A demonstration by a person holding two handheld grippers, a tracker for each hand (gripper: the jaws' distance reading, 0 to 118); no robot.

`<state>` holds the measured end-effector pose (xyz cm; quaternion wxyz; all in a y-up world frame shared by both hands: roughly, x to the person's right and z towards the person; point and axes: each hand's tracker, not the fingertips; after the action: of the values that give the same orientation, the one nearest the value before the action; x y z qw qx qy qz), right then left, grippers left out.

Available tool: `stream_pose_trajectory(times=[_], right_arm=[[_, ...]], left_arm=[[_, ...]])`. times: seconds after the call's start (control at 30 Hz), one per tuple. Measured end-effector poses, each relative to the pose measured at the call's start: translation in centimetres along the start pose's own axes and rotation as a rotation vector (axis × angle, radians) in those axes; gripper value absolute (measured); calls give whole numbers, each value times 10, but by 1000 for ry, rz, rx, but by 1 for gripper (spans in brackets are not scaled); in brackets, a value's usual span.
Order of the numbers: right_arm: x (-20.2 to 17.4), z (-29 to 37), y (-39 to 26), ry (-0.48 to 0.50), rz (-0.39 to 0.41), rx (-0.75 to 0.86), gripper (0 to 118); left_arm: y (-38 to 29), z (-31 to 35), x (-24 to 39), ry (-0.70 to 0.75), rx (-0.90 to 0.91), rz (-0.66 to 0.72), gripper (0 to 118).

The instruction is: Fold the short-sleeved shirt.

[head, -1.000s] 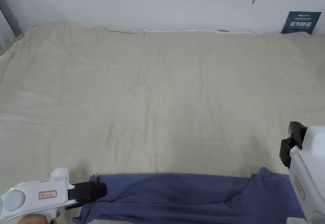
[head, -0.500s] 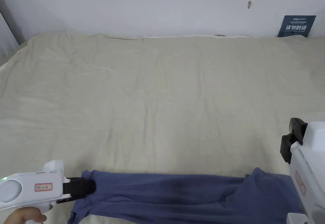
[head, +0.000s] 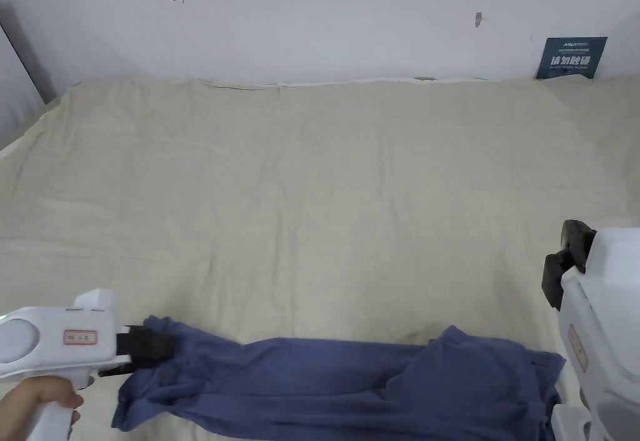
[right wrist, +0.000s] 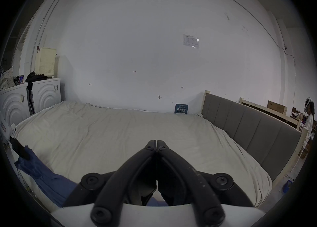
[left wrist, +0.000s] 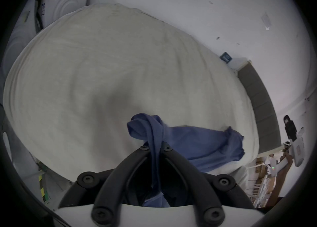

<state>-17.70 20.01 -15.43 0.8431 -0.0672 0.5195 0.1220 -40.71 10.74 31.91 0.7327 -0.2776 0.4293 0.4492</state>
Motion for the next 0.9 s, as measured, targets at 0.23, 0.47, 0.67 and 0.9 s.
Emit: stream_pose_trajectory(times=[0.23, 0.47, 0.67, 0.9], right_arm=[[14, 9, 1, 6, -18, 15, 2], [36, 18, -1, -24, -28, 25, 2], [51, 21, -3, -53, -22, 22, 2], [58, 23, -8, -62, -32, 9, 2]], left_arm=[[-9, -43, 104, -118, -101, -125, 8], [-25, -108, 177, -164, -189, -188, 8], [-39, -156, 208, -167, -234, -199, 9], [-53, -158, 225, -140, -213, -243, 118]])
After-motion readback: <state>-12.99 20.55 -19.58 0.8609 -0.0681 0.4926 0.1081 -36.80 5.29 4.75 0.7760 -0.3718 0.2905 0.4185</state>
